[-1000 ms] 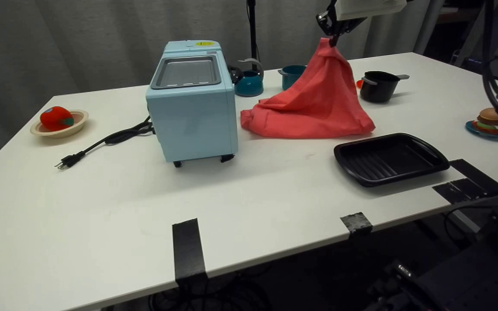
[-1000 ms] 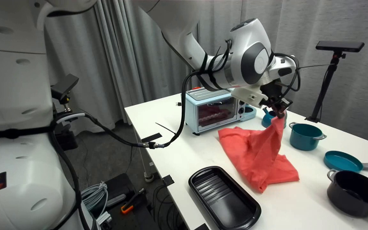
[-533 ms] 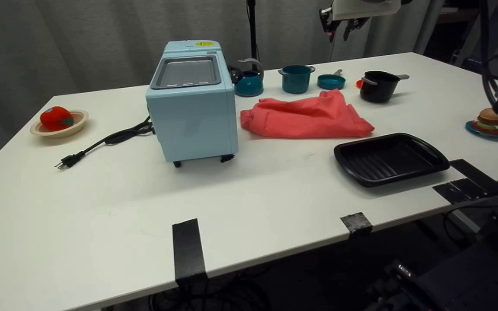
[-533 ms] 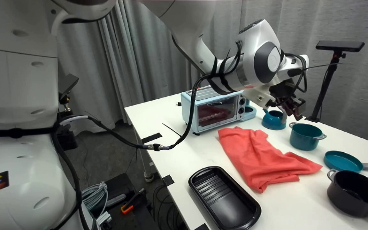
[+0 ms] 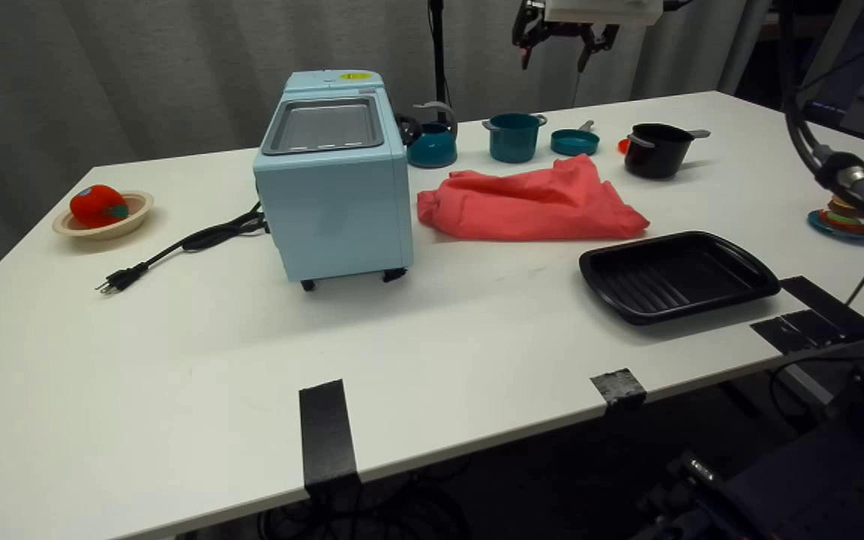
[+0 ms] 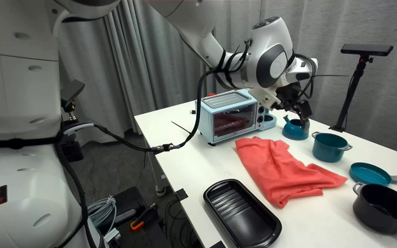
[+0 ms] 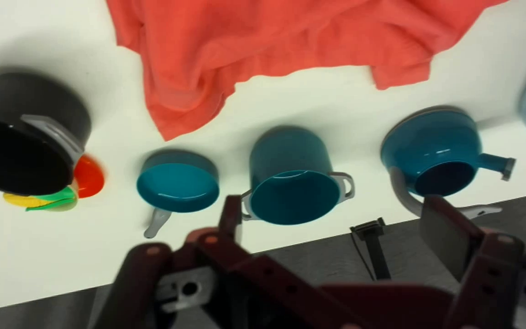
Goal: Fold the shirt twice
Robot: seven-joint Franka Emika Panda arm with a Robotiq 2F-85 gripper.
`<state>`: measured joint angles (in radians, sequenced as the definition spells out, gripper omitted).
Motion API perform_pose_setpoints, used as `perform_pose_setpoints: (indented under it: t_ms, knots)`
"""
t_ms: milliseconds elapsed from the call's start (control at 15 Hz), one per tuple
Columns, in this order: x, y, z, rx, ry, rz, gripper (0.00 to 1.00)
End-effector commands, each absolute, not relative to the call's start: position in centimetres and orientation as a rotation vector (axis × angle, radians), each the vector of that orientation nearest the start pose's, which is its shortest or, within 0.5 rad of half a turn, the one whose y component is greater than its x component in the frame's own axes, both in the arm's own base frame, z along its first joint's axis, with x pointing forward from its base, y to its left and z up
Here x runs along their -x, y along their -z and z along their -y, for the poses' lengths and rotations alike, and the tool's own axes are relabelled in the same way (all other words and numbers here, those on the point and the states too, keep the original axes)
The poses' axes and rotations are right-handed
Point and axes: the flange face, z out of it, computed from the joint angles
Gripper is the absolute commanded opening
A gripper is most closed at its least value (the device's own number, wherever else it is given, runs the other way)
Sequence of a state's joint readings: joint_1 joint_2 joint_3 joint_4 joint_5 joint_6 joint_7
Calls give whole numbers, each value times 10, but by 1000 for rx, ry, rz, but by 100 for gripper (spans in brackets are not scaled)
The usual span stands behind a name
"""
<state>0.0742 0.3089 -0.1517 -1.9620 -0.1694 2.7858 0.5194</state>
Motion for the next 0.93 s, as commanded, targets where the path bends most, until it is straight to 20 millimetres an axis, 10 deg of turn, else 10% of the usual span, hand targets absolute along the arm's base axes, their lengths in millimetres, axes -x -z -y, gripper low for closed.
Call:
perform_pose_setpoints:
  t_ms: [0,867]
  knots:
    - [-643,-392,16,2933,760,-565,100]
    - [-652,-380,-7,2932,682,-491,100]
